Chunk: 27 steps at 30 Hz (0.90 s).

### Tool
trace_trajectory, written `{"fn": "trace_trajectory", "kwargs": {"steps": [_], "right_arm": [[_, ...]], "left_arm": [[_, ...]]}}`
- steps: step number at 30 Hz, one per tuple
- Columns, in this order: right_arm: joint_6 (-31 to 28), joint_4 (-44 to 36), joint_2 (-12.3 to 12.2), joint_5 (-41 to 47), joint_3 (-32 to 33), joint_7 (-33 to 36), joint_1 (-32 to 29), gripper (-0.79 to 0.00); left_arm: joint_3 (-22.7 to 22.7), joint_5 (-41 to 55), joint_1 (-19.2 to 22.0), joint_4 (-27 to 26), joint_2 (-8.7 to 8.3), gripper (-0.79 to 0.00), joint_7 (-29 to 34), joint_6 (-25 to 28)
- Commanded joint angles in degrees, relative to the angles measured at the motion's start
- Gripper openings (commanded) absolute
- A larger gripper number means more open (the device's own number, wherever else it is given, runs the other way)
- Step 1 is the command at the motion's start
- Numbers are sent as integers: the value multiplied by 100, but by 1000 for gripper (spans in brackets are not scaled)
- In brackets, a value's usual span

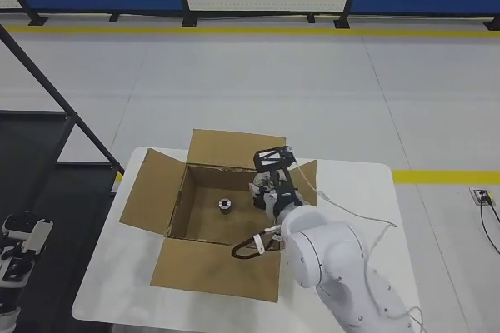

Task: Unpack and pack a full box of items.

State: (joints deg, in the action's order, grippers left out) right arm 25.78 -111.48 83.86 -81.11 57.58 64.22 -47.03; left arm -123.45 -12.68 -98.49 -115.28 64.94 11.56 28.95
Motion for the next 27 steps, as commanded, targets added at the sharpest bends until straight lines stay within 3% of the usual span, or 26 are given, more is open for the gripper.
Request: {"fn": "trace_trajectory", "kwargs": {"steps": [1, 6, 10, 16, 21, 27], "right_arm": [[289, -527, -44, -533, 270, 70, -400, -785], [839, -1483, -127, -1808, 939, 454, -1385, -785], [764, -1833, -122, -2014, 1710, 665, -2119, -785], [608, -1714, -81, -1241, 2731, 732, -3004, -785], [485, -1070, -70, -150, 3336, -71, -3497, -785], [282, -102, -34, 708, 3401, -1101, -3596, -785]], "left_arm": [[0, 0, 0, 0, 0, 0, 0, 0], [0, 0, 0, 0, 0, 0, 0, 0], [0, 0, 0, 0, 0, 0, 0, 0], [0, 0, 0, 0, 0, 0, 0, 0], [0, 0, 0, 0, 0, 0, 0, 0], [0, 0, 0, 0, 0, 0, 0, 0]]}}
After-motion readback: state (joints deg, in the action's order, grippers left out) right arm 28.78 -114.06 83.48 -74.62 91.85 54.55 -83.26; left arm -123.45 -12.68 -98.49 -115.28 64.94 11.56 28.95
